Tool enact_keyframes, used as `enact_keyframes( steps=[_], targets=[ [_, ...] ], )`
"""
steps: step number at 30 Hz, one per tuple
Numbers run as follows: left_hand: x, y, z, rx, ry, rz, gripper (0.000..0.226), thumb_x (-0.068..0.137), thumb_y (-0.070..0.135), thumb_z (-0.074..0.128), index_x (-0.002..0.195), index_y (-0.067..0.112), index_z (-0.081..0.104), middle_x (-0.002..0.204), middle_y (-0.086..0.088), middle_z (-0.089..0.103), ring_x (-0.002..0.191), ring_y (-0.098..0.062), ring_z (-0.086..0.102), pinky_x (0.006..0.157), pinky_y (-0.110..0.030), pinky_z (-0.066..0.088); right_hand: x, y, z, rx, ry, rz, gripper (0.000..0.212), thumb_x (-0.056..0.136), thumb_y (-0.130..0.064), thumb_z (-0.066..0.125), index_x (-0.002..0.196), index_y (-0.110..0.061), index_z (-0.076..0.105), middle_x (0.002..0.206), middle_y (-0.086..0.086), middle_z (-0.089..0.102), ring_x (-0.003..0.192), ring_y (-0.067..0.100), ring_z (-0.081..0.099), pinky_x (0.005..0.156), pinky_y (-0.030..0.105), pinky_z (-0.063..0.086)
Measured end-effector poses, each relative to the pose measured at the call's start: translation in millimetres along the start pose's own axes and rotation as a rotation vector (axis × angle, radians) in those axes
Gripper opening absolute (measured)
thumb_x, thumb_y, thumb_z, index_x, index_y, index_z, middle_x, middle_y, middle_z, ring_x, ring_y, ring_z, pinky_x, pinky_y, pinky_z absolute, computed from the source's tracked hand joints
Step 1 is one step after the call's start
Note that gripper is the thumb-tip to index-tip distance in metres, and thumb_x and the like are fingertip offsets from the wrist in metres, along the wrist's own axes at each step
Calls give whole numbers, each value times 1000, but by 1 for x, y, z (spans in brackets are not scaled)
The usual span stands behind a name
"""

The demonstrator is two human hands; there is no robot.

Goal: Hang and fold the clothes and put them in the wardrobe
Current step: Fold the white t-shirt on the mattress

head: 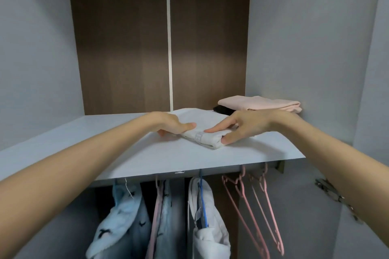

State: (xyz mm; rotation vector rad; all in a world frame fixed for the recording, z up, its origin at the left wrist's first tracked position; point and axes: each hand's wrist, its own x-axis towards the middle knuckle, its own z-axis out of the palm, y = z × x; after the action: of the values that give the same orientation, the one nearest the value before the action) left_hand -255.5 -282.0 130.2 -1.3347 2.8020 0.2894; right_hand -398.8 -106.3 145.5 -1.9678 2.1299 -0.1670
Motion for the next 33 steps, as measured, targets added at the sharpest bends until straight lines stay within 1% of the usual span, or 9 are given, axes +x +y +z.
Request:
enact_keyframes(
  steps=[5,8,9,11,13,14,17,28,33],
  targets=[
    [14,-1,0,4,-32,-1,84,89,69,24,151,12,14,158,-1,13,141,-24,24,110,-33,27,11,-2,7,-60,20,-42,42,95,-41,50,136,-50,42,141,-17,47,128,6,42,111,27,32],
    [32,-7,-1,-31,-52,35,80,91,66,24,152,18,5,159,3,3,144,-25,18,114,-36,24,28,-4,14,-115,77,-89,46,98,-43,45,143,-43,36,113,-31,59,103,-15,44,94,8,32],
    [40,-8,-1,-2,-44,50,78,91,66,23,152,20,5,159,3,3,144,-25,18,114,-36,23,37,-3,16,-131,93,-83,47,98,-45,42,144,-44,32,114,-25,58,105,-9,43,95,10,30],
    [54,-10,-2,54,-33,75,76,91,67,19,152,23,5,159,3,5,143,-26,20,114,-38,23,55,0,19,-183,94,-30,47,98,-51,34,144,-49,24,138,-8,47,126,13,37,110,30,23],
    [69,-13,-4,73,-48,93,73,91,67,18,151,27,5,159,4,7,142,-26,21,113,-39,25,70,5,18,-262,67,21,48,98,-56,25,144,-52,15,156,-10,25,143,18,19,115,46,5],
    [77,-14,-6,76,-59,101,73,91,68,18,151,29,5,159,4,6,142,-26,21,113,-39,25,76,7,17,-274,52,27,48,98,-57,22,145,-53,11,158,-12,17,146,16,13,114,49,-1],
    [98,-18,-9,72,-67,113,74,89,71,19,150,33,2,159,6,2,144,-25,18,115,-40,23,92,17,15,-262,30,31,50,97,-59,19,145,-52,6,159,-15,7,147,12,3,115,46,-6],
    [133,-26,-7,138,-18,162,73,90,69,12,151,31,1,160,1,4,147,-23,7,118,-43,7,113,28,13,-207,-1,101,50,94,-64,23,139,-59,1,159,-17,-4,146,7,-9,118,38,-11],
    [116,-24,-8,112,1,161,61,98,55,14,151,26,8,159,4,6,147,-21,7,119,-43,9,103,19,12,-94,-6,119,52,99,-49,33,144,-55,6,159,-17,2,147,11,-5,118,39,-8]
  ],
)
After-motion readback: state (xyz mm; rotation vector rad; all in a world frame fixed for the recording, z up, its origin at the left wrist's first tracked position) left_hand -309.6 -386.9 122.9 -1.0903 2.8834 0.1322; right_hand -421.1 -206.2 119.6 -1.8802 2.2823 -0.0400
